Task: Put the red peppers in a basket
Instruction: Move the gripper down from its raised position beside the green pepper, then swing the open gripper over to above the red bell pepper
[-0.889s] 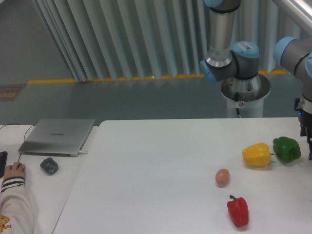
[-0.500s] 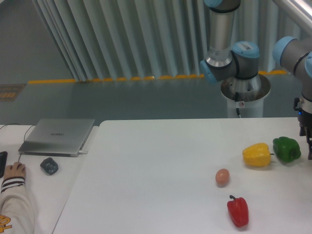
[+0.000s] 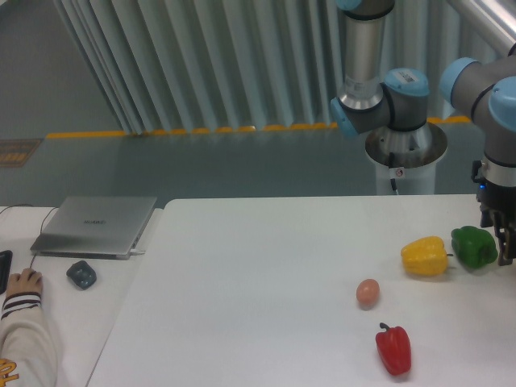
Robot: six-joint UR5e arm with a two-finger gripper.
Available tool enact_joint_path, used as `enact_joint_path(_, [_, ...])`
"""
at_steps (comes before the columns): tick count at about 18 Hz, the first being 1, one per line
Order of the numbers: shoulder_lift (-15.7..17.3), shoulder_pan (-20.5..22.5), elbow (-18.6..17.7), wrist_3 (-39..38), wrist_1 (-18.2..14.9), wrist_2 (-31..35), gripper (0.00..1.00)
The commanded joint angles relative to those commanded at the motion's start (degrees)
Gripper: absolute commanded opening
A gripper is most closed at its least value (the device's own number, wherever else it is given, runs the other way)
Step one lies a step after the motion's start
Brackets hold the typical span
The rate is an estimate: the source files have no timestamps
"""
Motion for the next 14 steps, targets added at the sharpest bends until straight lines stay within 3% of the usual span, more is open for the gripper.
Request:
enact_joint_path(10, [-2.0, -4.9, 0.0, -28.0, 1.2, 0.3, 1.00])
enact_joint_path(14, [-6.1, -9.7, 0.3, -50.1, 9.6, 0.9, 1.00])
